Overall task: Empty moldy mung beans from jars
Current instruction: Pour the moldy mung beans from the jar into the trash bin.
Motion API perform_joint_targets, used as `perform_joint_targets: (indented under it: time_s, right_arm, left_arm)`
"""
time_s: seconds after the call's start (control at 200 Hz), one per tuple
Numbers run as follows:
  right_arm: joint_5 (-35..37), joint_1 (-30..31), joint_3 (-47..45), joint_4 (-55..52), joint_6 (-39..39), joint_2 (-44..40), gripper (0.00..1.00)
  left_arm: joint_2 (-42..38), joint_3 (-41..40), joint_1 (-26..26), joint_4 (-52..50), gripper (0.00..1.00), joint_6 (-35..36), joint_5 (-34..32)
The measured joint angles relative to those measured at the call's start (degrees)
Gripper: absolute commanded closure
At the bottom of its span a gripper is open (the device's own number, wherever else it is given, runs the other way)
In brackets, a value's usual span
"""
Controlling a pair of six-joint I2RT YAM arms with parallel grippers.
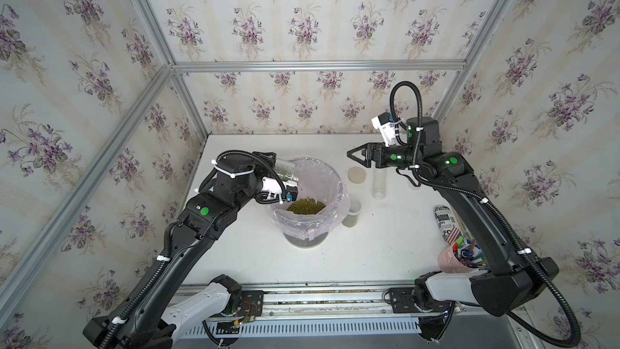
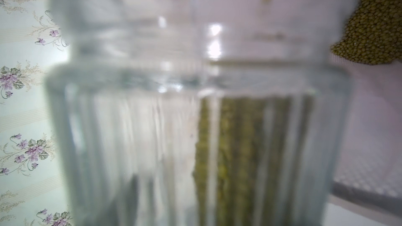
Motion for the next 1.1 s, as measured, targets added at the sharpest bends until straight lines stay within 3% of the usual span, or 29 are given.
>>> perform_joint_targets:
  time_s: [1.099]
  right_arm:
    - [-0.39,0.0,-0.52,0.48,0.48,-0.17,0.19]
  left_arm:
    - [1.68,3.61,-1.44,-0.17,1.0,7.65,-6.25]
